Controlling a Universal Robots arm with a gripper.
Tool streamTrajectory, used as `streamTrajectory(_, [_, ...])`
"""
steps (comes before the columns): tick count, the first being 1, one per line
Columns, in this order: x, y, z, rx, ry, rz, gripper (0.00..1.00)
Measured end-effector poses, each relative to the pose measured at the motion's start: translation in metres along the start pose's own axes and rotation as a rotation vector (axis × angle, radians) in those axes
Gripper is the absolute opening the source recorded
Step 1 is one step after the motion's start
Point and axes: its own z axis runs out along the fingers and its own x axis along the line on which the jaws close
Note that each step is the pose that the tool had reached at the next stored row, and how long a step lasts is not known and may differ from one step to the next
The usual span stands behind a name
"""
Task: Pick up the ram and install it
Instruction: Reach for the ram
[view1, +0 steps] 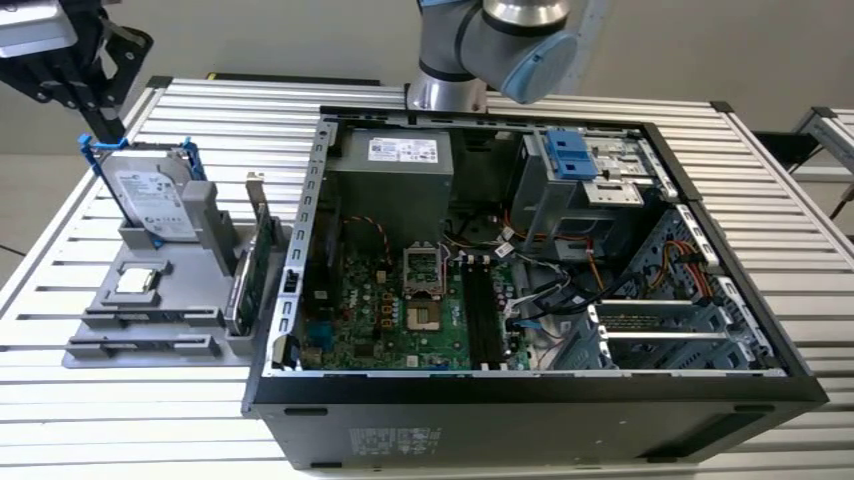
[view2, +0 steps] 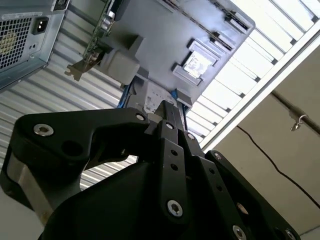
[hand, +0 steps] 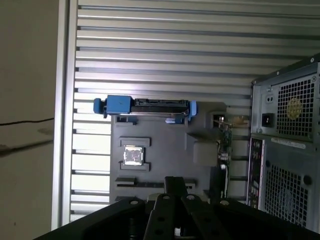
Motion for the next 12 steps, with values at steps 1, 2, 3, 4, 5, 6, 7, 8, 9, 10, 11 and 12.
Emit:
streamTrajectory(1, [0.0000, -0.0021, -0.0001, 0.0000, 0.0000, 0.000, 0.00])
streamTrajectory(2, [0.0001, -0.0045, -0.0002, 0.0000, 0.0000, 0.000, 0.00])
streamTrajectory(3, [0.0002, -0.0069, -0.0003, 0.0000, 0.0000, 0.000, 0.00])
streamTrajectory(4, [0.0002, -0.0093, -0.0005, 0.0000, 0.0000, 0.000, 0.00])
streamTrajectory(5, [0.0003, -0.0119, -0.0006, 0.0000, 0.0000, 0.000, 0.00])
streamTrajectory(6, [0.0003, -0.0148, -0.0007, -0.0001, -0.0001, 0.000, 0.00])
streamTrajectory(7, [0.0004, -0.0175, -0.0008, 0.0000, -0.0001, 0.000, 0.00])
streamTrajectory(8, [0.0005, -0.0204, -0.0010, 0.0000, 0.0000, 0.000, 0.00])
streamTrajectory(9, [0.0006, -0.0236, -0.0011, 0.0000, 0.0000, 0.000, 0.00])
streamTrajectory(10, [0.0007, -0.0269, -0.0013, 0.0000, 0.0002, 0.000, 0.00])
streamTrajectory(11, [0.0008, -0.0300, -0.0015, 0.0000, 0.0002, 0.000, 0.00])
streamTrajectory(12, [0.0008, -0.0335, -0.0016, 0.0000, 0.0003, 0.000, 0.00])
